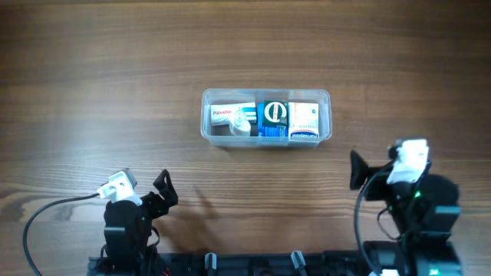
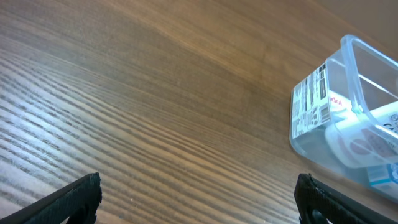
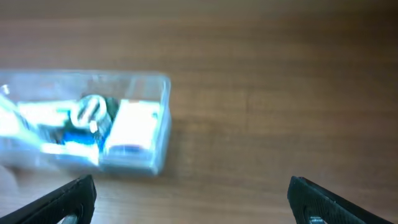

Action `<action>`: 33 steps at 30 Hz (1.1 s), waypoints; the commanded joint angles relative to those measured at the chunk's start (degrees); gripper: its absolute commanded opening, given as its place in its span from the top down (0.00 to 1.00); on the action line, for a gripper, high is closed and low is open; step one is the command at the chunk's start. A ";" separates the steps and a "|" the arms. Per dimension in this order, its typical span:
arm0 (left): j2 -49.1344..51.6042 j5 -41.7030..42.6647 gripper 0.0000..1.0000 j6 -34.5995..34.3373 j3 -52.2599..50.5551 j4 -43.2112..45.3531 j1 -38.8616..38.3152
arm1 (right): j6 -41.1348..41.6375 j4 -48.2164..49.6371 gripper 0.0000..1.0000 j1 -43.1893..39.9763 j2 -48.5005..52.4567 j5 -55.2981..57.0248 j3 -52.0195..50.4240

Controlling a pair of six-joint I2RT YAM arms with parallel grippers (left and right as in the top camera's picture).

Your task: Pack container

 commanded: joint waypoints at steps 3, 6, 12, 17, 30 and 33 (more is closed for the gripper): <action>-0.61 0.70 0.00 0.48 -0.57 -0.04 0.31 | -1.09 2.75 0.00 0.35 -8.33 -2.14 -10.19; -0.61 0.70 0.00 0.48 -0.57 -0.04 0.31 | -1.07 2.49 0.00 0.35 -12.17 -2.14 -13.27; -0.61 0.68 0.00 0.48 -0.57 -0.04 0.31 | -1.14 2.43 0.00 0.35 -19.04 -2.14 -16.90; -0.61 0.68 0.00 0.48 -0.57 -0.04 0.31 | -1.14 2.47 0.00 0.33 -20.74 -2.12 -19.39; -0.61 0.70 0.00 0.48 -0.57 -0.04 0.31 | -1.16 2.64 0.00 0.33 -20.70 -1.68 -21.79; -0.61 0.68 0.00 0.48 -0.57 -0.04 0.31 | -1.16 2.64 0.00 0.33 -20.70 -1.68 -21.79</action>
